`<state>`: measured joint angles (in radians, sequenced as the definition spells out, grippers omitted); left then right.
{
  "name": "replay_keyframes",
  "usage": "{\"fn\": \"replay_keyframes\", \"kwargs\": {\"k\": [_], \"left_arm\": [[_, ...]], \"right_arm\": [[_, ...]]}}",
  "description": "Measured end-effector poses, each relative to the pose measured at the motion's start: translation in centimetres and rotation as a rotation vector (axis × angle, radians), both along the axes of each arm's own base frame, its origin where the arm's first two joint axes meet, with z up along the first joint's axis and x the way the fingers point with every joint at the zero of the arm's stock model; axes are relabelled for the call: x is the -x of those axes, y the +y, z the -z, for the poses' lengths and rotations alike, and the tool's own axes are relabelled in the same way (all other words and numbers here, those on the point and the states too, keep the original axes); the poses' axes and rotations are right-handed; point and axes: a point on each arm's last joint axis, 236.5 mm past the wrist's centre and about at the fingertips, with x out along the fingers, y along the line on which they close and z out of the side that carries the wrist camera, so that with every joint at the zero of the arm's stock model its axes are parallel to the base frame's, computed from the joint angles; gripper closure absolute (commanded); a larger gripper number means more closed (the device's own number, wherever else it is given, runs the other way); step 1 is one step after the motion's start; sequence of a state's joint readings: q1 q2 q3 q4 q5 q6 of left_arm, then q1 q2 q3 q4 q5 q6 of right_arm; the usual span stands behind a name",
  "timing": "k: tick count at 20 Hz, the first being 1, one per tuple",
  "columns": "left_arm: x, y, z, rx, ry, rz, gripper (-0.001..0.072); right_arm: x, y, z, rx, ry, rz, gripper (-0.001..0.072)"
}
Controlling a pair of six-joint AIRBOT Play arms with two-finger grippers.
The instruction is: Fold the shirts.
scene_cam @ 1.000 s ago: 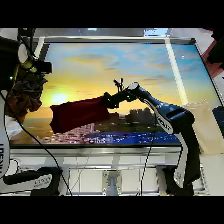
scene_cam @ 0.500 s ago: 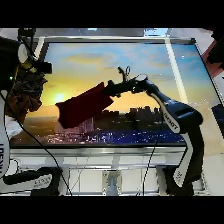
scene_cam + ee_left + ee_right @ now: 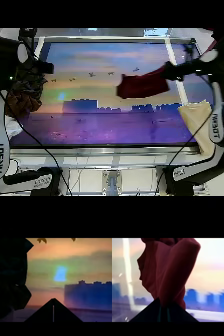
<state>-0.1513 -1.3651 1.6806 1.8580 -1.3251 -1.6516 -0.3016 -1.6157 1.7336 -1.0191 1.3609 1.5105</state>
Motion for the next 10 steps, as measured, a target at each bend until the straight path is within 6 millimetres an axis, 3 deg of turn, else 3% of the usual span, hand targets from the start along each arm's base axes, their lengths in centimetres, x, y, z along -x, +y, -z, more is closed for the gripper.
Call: {"fn": "replay_keyframes", "kwargs": {"k": [3, 5, 8, 10], "left_arm": [[-0.1, -0.8, 0.1, 0.034, -0.001, 0.012, 0.0688], [-0.1, -1.3, 0.2, 0.057, 0.001, 0.019, 0.0688], [0.0, -2.2, 0.4, 0.092, 0.006, 0.031, 0.0687], [0.0, -2.6, 0.5, 0.110, 0.007, 0.037, 0.0688]], "right_arm": [[5.1, -9.8, -2.4, 0.108, 0.048, 0.181, 0.0686], [9.2, -14.8, -3.6, 0.164, 0.093, 0.285, 0.0686], [15.7, -20.3, -4.8, 0.231, 0.177, 0.425, 0.0686], [19.5, -22.5, -5.2, 0.254, 0.235, 0.494, 0.0686]]}}
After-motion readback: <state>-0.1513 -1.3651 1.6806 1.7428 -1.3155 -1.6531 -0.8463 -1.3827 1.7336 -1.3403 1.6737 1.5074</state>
